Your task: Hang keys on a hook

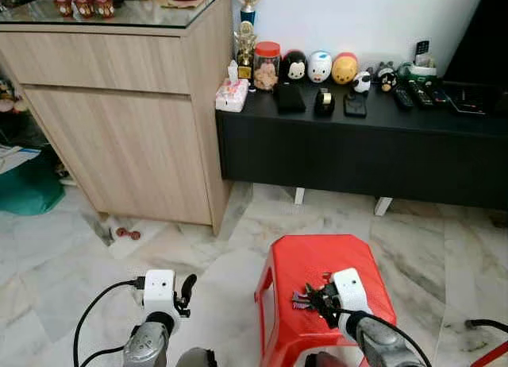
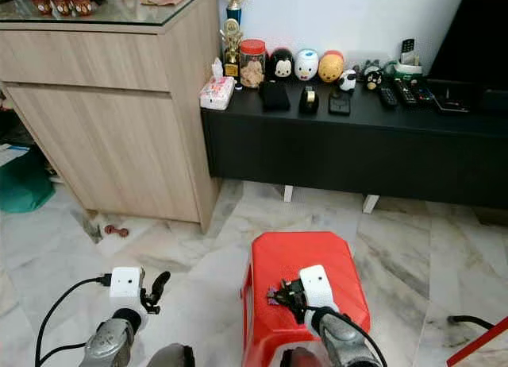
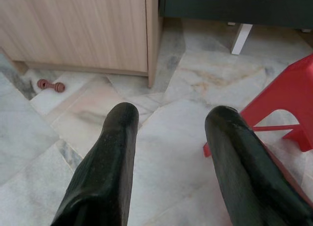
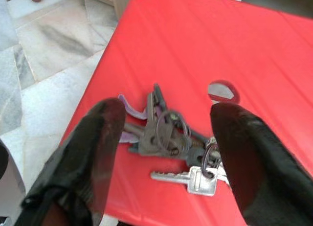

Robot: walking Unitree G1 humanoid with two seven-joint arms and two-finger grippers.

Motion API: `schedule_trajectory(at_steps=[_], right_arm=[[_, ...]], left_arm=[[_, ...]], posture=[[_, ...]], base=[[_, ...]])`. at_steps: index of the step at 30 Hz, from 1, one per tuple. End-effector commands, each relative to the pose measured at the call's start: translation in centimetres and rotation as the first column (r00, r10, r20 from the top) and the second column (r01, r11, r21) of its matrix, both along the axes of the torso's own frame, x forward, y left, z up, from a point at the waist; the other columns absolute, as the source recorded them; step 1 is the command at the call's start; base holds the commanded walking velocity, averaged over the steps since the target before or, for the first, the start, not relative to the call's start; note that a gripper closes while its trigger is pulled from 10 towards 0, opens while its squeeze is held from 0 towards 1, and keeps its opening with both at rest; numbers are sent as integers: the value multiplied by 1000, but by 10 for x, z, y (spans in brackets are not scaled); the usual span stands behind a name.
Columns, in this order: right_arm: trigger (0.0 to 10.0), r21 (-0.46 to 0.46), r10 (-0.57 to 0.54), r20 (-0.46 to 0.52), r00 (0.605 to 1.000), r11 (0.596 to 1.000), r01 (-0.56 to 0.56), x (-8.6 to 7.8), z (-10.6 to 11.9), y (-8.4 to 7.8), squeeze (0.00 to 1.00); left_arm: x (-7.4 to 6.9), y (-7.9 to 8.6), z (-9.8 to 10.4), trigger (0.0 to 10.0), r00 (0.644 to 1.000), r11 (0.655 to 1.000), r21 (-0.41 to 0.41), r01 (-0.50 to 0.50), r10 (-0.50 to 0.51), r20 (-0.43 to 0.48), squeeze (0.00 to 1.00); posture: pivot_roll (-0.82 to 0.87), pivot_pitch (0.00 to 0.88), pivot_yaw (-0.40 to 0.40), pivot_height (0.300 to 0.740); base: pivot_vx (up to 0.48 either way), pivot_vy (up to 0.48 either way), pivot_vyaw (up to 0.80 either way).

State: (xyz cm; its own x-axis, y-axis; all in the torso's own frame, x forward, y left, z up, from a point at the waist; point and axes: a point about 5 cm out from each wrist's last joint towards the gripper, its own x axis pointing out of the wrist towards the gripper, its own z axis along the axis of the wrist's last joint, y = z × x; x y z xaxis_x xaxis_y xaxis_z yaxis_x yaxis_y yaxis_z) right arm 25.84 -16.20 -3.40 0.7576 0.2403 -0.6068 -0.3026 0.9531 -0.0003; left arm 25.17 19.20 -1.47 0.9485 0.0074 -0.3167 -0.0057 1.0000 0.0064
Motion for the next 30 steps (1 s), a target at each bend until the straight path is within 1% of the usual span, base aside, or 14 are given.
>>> schedule_trajectory(at_steps=[1, 2, 3, 5, 7, 9, 17, 22, 30], right_arm=[[10000, -17, -25, -3, 1000, 1000, 25, 2, 0, -1, 0], [10000, 3, -60, 7, 998, 998, 60, 5, 2, -1, 0], [10000, 18, -61, 11, 998, 998, 61, 6, 4, 0, 0], [10000, 13, -30, 10, 1000, 999, 30, 7, 4, 3, 0], [10000, 11, -22, 8, 1000, 1000, 22, 7, 5, 4, 0], [10000, 13, -3, 12, 1000, 1000, 3, 8, 5, 4, 0], [10000, 4, -13, 14, 1000, 1000, 13, 8, 5, -3, 0], [10000, -2, -16, 7, 1000, 1000, 16, 4, 3, -6, 0], [10000, 34, 38, 58, 998, 999, -40, 5, 6, -1, 0]], left_arm=[[-3, 5, -3, 10000, 1000, 1000, 10, -4, 4, -20, 0], [-3, 5, -2, 10000, 1000, 1000, 9, -4, 4, -17, 0], [-3, 5, -2, 10000, 1000, 1000, 2, -8, 8, -13, 0], [-3, 6, 0, 10000, 1000, 1000, -18, -25, 25, -2, 0], [-2, 6, 0, 10000, 1000, 999, -22, -29, 29, 2, 0], [-4, 4, 2, 10000, 999, 999, -35, -32, 33, 25, 0], [-10, -5, 4, 10000, 998, 999, -49, -15, 18, 60, 0], [-13, -8, 8, 10000, 996, 998, -56, -7, 12, 85, 0], [-16, -11, 18, 10000, 992, 998, -59, -5, 13, 126, 0]], posture=[[28, 47, -38, 638], [32, 52, -41, 638], [38, 58, -44, 638], [40, 66, -49, 638], [40, 66, -49, 638], [43, 88, -62, 638], [48, 132, -80, 638], [54, 161, -89, 638], [65, 192, -99, 638]], base=[[0, 0, 0], [0, 0, 0], [0, 0, 0], [0, 0, 0], [0, 0, 0], [0, 0, 0], [0, 0, 0], [0, 0, 0], [0, 0, 0]])
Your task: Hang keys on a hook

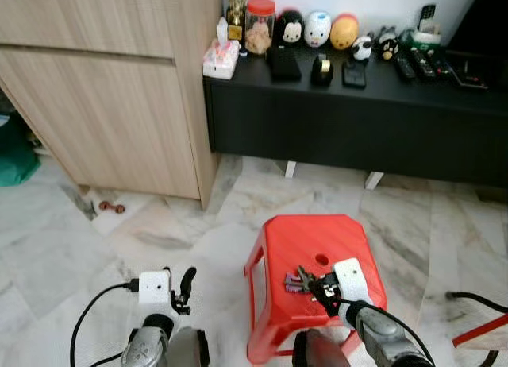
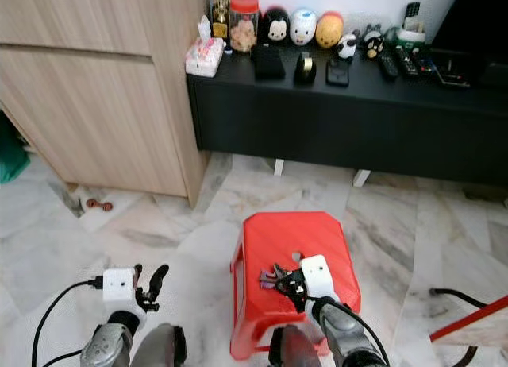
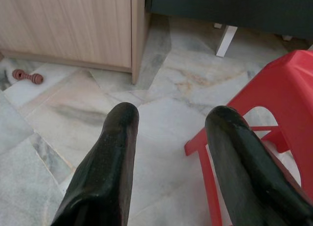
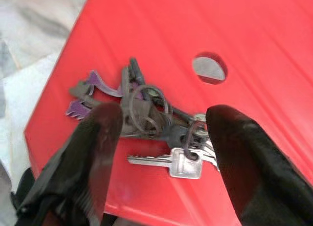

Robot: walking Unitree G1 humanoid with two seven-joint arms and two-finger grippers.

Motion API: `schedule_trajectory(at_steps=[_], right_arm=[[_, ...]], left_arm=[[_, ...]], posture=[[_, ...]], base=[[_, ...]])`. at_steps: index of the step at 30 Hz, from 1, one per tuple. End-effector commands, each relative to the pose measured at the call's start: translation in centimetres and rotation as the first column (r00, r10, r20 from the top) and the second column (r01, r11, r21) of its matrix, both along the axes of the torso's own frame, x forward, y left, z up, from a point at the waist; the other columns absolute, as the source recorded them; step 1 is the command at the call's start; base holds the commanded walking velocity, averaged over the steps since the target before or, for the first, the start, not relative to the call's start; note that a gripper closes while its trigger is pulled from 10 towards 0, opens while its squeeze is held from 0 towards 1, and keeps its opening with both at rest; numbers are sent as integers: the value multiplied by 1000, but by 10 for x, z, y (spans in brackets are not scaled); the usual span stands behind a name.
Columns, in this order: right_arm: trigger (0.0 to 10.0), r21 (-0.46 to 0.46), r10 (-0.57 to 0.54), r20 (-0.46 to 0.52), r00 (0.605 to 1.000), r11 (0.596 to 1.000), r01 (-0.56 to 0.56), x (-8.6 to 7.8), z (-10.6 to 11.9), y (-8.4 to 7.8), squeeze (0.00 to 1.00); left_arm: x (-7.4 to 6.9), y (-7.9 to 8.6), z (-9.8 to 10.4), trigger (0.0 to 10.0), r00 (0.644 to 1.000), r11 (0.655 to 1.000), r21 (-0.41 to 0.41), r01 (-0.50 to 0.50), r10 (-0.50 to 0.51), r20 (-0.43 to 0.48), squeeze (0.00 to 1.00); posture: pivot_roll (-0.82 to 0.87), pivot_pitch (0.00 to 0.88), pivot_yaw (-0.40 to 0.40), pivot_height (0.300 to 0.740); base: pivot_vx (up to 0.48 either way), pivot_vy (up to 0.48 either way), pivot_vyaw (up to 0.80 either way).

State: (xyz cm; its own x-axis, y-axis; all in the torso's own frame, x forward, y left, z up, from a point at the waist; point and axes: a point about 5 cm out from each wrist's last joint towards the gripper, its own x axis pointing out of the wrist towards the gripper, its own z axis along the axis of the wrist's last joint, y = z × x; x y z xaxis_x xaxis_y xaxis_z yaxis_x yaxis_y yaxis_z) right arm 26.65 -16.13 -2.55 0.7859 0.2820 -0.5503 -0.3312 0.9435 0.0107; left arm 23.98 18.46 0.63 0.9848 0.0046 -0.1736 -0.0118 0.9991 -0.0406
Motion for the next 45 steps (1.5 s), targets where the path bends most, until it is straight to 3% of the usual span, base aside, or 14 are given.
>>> schedule_trajectory(at_steps=[1, 9, 14, 25, 28, 38, 39, 40, 41, 45], right_arm=[[10000, 19, 15, 6, 1000, 1000, -15, -3, -1, 0, 0], [10000, -18, 114, 49, 992, 993, -113, 12, 12, 9, 0], [10000, -39, 109, 64, 992, 994, -107, 24, 21, 7, 0], [10000, -35, 159, 58, 986, 987, -157, 28, 25, 16, 0], [10000, -78, 214, -2, 977, 974, -213, 25, 19, 21, 0], [10000, -80, 205, 26, 978, 976, -203, 30, 25, 19, 0], [8588, -84, 208, 27, 978, 975, -205, 29, 25, 19, 0], [8588, -87, 211, 27, 977, 974, -208, 29, 25, 18, 0], [0, -84, 203, 31, 979, 976, -200, 29, 25, 18, 0], [0, -87, 203, 24, 979, 976, -200, 27, 23, 16, 0]], left_arm=[[-5, -3, -2, 10000, 1000, 1000, -13, 0, 0, -16, 0], [-3, -7, 8, 10000, 1000, 1000, -21, 3, -3, 10, 0], [-2, -11, 17, 10000, 999, 1000, -30, 3, -2, 33, 0], [-8, -17, 25, 10000, 999, 999, -41, 5, -3, 48, 0], [-10, -18, 29, 10000, 999, 999, -46, 2, 1, 53, 0], [-13, -23, 33, 10000, 998, 999, -54, 1, 2, 60, 0], [-14, -24, 34, 10000, 998, 998, -56, 2, 2, 61, 0], [-14, -24, 34, 10000, 998, 998, -57, 2, 1, 60, 0], [-15, -25, 34, 10000, 998, 998, -60, 3, 1, 57, 0], [-15, -27, 35, 10000, 999, 998, -63, 6, -3, 52, 0]], posture=[[65, 198, -102, 638], [64, 225, -116, 638], [68, 242, -128, 638], [81, 277, -152, 638], [84, 294, -161, 638], [75, 305, -171, 638], [72, 308, -172, 638], [72, 308, -172, 638], [71, 308, -172, 638], [67, 312, -173, 638]], base=[[0, 0, 0], [0, 0, 0], [0, 0, 0], [0, 0, 0], [0, 0, 0], [0, 0, 0], [0, 0, 0], [0, 0, 0], [0, 0, 0], [0, 0, 0]])
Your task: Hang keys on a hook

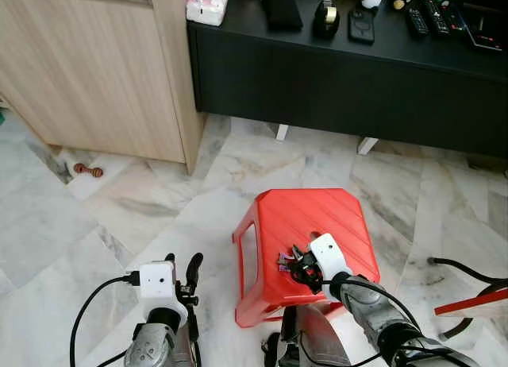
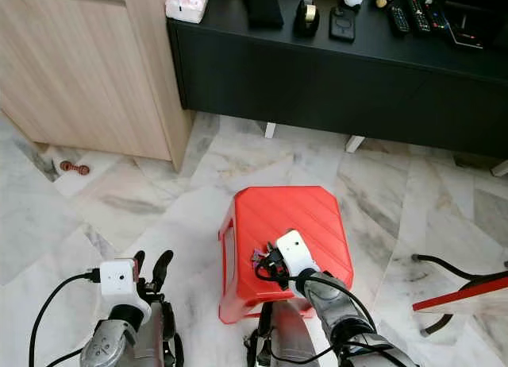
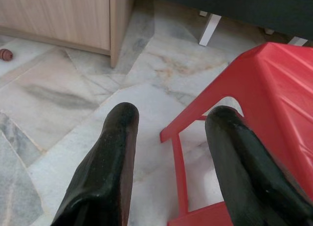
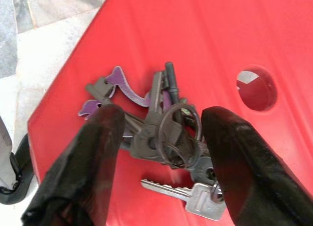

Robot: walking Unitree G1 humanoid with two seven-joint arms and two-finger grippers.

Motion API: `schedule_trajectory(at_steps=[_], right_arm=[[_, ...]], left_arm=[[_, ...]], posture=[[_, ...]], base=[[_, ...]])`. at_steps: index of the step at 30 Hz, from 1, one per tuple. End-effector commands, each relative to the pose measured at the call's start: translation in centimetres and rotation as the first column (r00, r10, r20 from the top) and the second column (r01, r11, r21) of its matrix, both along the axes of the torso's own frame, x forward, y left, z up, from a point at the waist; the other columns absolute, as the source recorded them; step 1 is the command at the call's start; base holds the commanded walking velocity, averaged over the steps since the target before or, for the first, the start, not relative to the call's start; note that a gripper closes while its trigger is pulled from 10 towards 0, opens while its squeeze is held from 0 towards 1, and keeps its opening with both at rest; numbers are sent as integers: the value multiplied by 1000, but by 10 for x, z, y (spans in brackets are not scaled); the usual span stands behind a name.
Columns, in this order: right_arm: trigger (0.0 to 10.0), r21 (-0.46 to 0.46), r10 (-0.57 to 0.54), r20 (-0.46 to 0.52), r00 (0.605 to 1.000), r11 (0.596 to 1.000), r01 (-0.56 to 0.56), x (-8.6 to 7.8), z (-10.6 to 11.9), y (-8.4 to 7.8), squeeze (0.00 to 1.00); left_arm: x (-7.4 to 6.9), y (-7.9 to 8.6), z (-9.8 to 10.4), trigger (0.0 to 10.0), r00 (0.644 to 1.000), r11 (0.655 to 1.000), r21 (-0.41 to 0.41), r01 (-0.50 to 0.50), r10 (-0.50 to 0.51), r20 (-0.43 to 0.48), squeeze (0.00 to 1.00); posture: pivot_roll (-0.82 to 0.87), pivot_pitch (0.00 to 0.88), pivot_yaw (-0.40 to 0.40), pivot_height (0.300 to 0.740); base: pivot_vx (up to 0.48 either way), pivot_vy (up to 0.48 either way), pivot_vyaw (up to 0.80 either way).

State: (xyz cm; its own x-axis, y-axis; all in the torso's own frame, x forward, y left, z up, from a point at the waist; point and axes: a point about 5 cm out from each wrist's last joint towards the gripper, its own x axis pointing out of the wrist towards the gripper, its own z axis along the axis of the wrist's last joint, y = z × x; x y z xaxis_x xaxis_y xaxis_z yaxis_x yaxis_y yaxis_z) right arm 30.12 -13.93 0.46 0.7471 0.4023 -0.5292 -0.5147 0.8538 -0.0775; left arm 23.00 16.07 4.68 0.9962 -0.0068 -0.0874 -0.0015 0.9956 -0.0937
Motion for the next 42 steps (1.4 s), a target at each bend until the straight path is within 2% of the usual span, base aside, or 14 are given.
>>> schedule_trajectory(at_steps=[1, 16, 31, 38, 41, 42], right_arm=[[0, -18, -4, -25, 1000, 1000, 3, -8, -8, -6, 0], [0, -37, -12, -43, 999, 999, 11, -14, -14, -8, 0], [0, -25, -32, -17, 999, 999, 32, -11, -11, -8, 0], [0, 7, -65, 35, 997, 998, 64, -3, -2, -7, 0], [0, 52, -120, 84, 989, 992, 115, 5, 7, -9, 0], [0, 93, -153, 113, 982, 985, 143, 10, 14, -12, 0]], left_arm=[[-5, -4, -6, 10000, 999, 1000, -11, 1, -2, -35, 0], [-6, -5, -5, 10000, 999, 1000, -10, 2, -3, -41, 0], [0, -6, -5, 10000, 999, 1000, -4, 13, -13, -37, 0], [7, -5, -6, 10000, 999, 1000, 0, 16, -16, -35, 0], [13, -3, -6, 10000, 999, 1000, 4, 15, -15, -35, 0], [16, -2, -6, 10000, 999, 1000, 6, 15, -15, -35, 0]], posture=[[67, 312, -173, 638], [59, 317, -172, 638], [57, 298, -167, 638], [58, 270, -160, 638], [58, 250, -155, 638], [59, 239, -153, 638]], base=[[0, 0, 0], [0, 0, 0], [0, 0, 0], [0, 0, 0], [0, 0, 0], [0, 0, 0]])
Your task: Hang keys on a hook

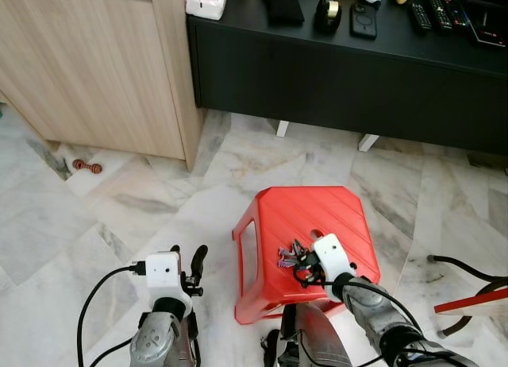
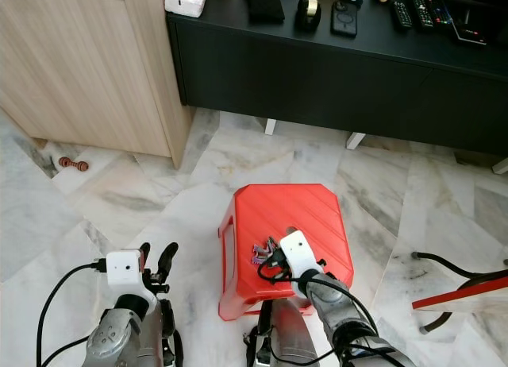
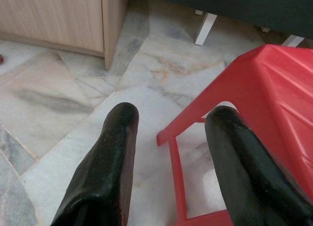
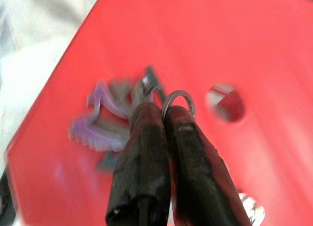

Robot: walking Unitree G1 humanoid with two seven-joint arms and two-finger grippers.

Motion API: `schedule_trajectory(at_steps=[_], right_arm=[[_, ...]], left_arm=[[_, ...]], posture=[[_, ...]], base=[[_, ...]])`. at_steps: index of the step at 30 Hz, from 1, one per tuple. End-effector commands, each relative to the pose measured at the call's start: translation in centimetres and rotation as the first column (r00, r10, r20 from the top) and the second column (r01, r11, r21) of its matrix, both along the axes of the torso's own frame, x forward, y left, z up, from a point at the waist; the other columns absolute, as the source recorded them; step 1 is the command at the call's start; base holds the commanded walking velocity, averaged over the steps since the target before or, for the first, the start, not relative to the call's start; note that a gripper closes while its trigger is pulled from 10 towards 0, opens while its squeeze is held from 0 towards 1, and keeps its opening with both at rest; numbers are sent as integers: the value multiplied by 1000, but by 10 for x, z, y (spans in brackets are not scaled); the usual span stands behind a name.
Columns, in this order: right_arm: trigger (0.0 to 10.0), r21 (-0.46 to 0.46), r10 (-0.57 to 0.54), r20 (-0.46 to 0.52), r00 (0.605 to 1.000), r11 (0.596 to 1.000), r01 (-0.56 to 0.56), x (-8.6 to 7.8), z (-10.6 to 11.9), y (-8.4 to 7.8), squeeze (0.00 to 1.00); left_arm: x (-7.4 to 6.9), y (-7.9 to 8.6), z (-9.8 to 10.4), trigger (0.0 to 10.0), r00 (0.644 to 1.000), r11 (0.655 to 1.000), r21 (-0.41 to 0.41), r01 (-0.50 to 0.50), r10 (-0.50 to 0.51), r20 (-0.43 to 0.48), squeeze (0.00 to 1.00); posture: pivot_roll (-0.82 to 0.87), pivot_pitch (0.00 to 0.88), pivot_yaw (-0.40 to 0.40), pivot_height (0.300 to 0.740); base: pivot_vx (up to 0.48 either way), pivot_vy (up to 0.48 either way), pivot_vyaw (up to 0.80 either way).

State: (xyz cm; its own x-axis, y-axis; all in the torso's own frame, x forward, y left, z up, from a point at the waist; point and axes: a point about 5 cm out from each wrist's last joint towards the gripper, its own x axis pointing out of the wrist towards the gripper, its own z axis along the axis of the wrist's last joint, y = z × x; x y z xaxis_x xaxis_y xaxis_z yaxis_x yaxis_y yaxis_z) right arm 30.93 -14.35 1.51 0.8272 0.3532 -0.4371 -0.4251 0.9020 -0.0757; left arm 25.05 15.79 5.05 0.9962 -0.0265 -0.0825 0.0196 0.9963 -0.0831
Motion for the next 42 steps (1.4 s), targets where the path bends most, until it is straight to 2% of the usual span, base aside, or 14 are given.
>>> schedule_trajectory(at_steps=[1, 11, 14, 19, 20, 23, 24, 26, 27, 28, 30, 32, 37, 42], right_arm=[[0, 35, -54, 28, 998, 998, 53, 2, 4, -7, 0], [0, 127, -149, 135, 980, 983, 132, 16, 26, -21, 0], [0, 215, -214, 168, 962, 961, 176, 21, 35, -23, 0], [0, 279, -270, 212, 939, 938, 206, 25, 45, -25, 0], [0, 306, -301, 232, 925, 925, 224, 25, 48, -28, 0], [0, 344, -359, 250, 899, 901, 264, 22, 49, -34, 0], [1020, 354, -381, 257, 888, 892, 280, 20, 49, -37, 0], [1020, 360, -395, 261, 881, 886, 291, 19, 49, -39, 0], [4392, 366, -419, 263, 869, 877, 312, 17, 49, -42, 0], [10000, 388, -456, 263, 850, 857, 340, 14, 49, -46, 0], [10000, 413, -499, 270, 824, 833, 369, 8, 49, -51, 0], [10000, 409, -501, 284, 817, 834, 370, 3, 48, -51, 0], [10000, 412, -512, 290, 809, 829, 377, -6, 44, -49, 0], [10000, 401, -511, 265, 818, 829, 388, -9, 38, -43, 0]], left_arm=[[-5, 1, -10, 10000, 999, 1000, -4, -6, 6, -40, 0], [8, 8, -18, 10000, 998, 1000, 9, -5, 6, -64, 0], [11, 10, -25, 10000, 996, 1000, 14, -9, 10, -90, 0], [14, 15, -32, 10000, 992, 1000, 27, -14, 17, -128, 0], [17, 20, -35, 10000, 989, 999, 36, -18, 23, -147, 0], [19, 26, -38, 10000, 985, 998, 53, -31, 40, -167, 0], [19, 28, -39, 10000, 984, 998, 54, -37, 46, -174, 0], [20, 30, -40, 10000, 983, 998, 53, -41, 50, -178, 0], [20, 31, -40, 10000, 982, 998, 54, -43, 52, -182, 0], [20, 33, -42, 10000, 980, 997, 56, -45, 55, -190, 0], [20, 37, -45, 10000, 977, 997, 63, -49, 61, -206, 0], [19, 38, -49, 10000, 972, 996, 68, -52, 66, -223, 0], [14, 42, -58, 10000, 959, 995, 83, -51, 72, -274, 0], [9, 45, -65, 10000, 947, 995, 88, -53, 78, -312, 0]], posture=[[59, 239, -153, 638], [46, 162, -129, 638], [41, 116, -112, 638], [36, 80, -97, 638], [33, 48, -82, 638], [32, 33, -74, 638], [30, 23, -67, 638], [29, 20, -64, 638], [27, 15, -59, 638], [22, 2, -49, 638], [20, 0, -38, 638], [15, 0, -28, 638], [10, 0, -17, 638], [26, 0, -19, 668]], base=[[0, 0, 0], [0, 0, 0], [0, 0, 0], [0, 0, 0], [0, 0, 0], [0, 0, 0], [0, 0, 0], [0, 0, 0], [0, 0, 0], [0, 0, 0], [0, 0, 0], [0, 0, 0], [0, 0, 0], [0, 0, 0]])
